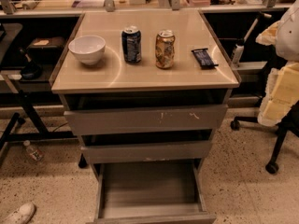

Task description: Close bottom drawer

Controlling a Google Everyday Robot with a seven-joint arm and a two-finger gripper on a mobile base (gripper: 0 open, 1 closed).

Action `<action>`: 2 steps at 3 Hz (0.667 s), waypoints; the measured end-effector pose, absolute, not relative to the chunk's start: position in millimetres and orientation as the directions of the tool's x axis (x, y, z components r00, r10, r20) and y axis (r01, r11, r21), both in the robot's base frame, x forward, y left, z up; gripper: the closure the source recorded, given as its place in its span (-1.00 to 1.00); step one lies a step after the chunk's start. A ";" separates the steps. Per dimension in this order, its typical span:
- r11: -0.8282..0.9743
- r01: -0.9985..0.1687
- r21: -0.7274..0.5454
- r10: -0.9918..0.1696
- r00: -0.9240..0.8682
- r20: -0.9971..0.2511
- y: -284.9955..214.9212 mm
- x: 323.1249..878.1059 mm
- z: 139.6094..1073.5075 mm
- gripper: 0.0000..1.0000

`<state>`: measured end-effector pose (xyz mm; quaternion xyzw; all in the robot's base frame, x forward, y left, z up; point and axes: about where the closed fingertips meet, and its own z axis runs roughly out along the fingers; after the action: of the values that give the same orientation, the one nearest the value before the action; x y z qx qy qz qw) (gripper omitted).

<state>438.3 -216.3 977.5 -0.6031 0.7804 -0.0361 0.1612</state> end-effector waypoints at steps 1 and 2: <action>0.270 -0.930 -0.251 -0.953 -0.221 -0.208 -216.3 438.3 977.5 -1.00; 0.270 -0.930 -0.251 -0.953 -0.221 -0.208 -216.3 438.3 977.5 -0.64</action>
Offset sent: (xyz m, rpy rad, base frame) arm 0.0000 0.0000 0.0000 0.0000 0.0000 0.0000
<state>438.3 -216.3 977.5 -0.6031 0.7804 -0.0361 0.1612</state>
